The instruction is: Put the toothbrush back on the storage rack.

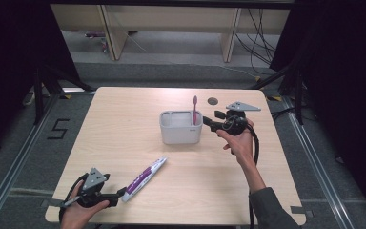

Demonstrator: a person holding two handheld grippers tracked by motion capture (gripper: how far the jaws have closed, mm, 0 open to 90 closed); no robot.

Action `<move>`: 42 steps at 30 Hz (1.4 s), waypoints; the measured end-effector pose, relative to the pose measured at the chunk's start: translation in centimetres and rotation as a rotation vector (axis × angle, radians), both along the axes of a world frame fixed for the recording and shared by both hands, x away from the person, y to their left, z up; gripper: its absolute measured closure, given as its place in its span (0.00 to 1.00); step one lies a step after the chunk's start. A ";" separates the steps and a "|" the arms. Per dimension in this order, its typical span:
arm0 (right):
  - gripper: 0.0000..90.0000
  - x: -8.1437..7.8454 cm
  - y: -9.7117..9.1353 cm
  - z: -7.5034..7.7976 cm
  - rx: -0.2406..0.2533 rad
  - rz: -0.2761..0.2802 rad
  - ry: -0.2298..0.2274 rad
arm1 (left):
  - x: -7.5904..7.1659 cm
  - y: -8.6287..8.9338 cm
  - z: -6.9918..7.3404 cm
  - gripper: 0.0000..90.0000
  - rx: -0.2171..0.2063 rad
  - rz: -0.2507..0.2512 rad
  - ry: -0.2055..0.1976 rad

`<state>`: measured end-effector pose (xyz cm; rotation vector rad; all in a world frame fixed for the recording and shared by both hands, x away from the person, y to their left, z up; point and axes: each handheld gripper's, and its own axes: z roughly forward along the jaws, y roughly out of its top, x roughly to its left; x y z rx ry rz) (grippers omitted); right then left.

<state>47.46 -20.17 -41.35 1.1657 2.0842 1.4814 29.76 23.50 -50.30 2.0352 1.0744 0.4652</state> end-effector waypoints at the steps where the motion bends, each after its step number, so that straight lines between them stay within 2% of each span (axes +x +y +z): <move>1: 0.42 -0.3 -0.2 0.0 0.002 0.004 -0.001 | 0.0 0.0 0.0 0.21 -0.002 0.001 0.000; 4: 0.41 -0.8 -0.2 0.0 0.011 -0.005 0.009 | 0.0 0.0 0.0 0.21 0.002 0.000 0.002; 5: 0.41 -0.8 -0.4 -0.1 -0.003 0.007 -0.008 | 0.0 0.0 0.0 0.21 0.003 0.003 0.003; 8: 0.40 -1.4 -0.6 -0.3 0.005 0.011 -0.007 | 0.0 0.0 0.0 0.21 0.003 0.004 0.002; 11: 0.39 -1.8 -0.7 -0.5 0.002 0.018 0.018 | 0.0 0.0 0.0 0.21 0.002 -0.002 0.002; 14: 0.38 -2.1 -1.0 -0.7 0.004 0.005 0.016 | -0.1 0.0 0.1 0.21 0.006 0.001 0.000; 15: 0.38 -2.1 -1.1 -0.7 -0.012 0.003 -0.003 | -0.1 0.0 0.1 0.21 0.005 0.001 0.000; 16: 0.38 -2.3 -1.1 -0.7 0.004 0.005 0.010 | -0.1 0.0 0.1 0.21 0.004 0.002 0.000; 17: 0.38 -2.4 -1.2 -0.6 -0.004 0.004 0.018 | -0.1 0.0 0.1 0.21 0.003 0.002 -0.001; 18: 0.38 -2.4 -1.2 -0.7 -0.006 0.006 0.000 | 0.0 0.1 0.0 0.21 -0.002 0.000 -0.001; 21: 0.37 -2.6 -1.2 -0.7 0.005 0.011 0.014 | -0.1 0.0 0.1 0.21 -0.005 0.006 0.001; 24: 0.36 -2.8 -1.4 -0.8 -0.014 0.015 -0.001 | -0.1 0.1 0.1 0.21 -0.004 0.005 0.000; 25: 0.36 -3.0 -1.3 -0.8 -0.005 0.002 0.013 | -0.1 0.0 0.1 0.21 -0.004 0.005 0.001; 26: 0.35 -3.1 -1.4 -0.8 -0.020 0.003 0.008 | -0.1 0.1 0.1 0.21 -0.003 0.003 0.001; 29: 0.33 -3.6 -1.4 -1.0 -0.012 0.004 0.039 | -0.1 0.1 0.1 0.21 -0.004 0.004 0.002; 30: 0.32 -3.6 -1.5 -1.0 -0.027 0.009 0.026 | -0.1 0.1 0.1 0.21 -0.004 0.003 0.001; 31: 0.31 -3.7 -1.5 -1.1 -0.014 0.002 0.036 | -0.1 0.1 0.1 0.21 -0.006 0.005 0.001; 32: 0.30 -3.8 -1.7 -1.2 -0.038 0.009 0.011 | -0.1 0.1 0.1 0.21 -0.006 0.005 0.000; 34: 0.29 -4.0 -1.7 -1.3 -0.035 0.009 0.039 | -0.1 0.1 0.1 0.21 -0.005 0.005 0.001; 35: 0.29 -4.2 -1.6 -1.4 -0.027 -0.007 0.034 | -0.1 0.1 0.1 0.21 -0.005 0.005 0.001; 36: 0.28 -4.3 -1.7 -1.4 -0.032 0.000 0.045 | -0.1 0.1 0.1 0.21 -0.005 0.003 0.001; 37: 0.27 -4.4 -1.7 -1.5 -0.031 -0.005 0.032 | -0.1 0.1 0.1 0.21 -0.004 0.002 0.002; 40: 0.27 -4.7 -1.9 -1.7 -0.037 0.000 0.035 | -0.1 0.1 0.1 0.21 -0.004 0.000 0.004; 41: 0.27 -5.0 -1.8 -1.6 -0.031 0.000 0.071 | -0.1 0.1 0.1 0.21 -0.003 0.001 0.002; 42: 0.26 -4.9 -2.0 -1.8 -0.055 0.008 0.036 | -0.1 0.1 0.1 0.21 -0.002 0.002 0.005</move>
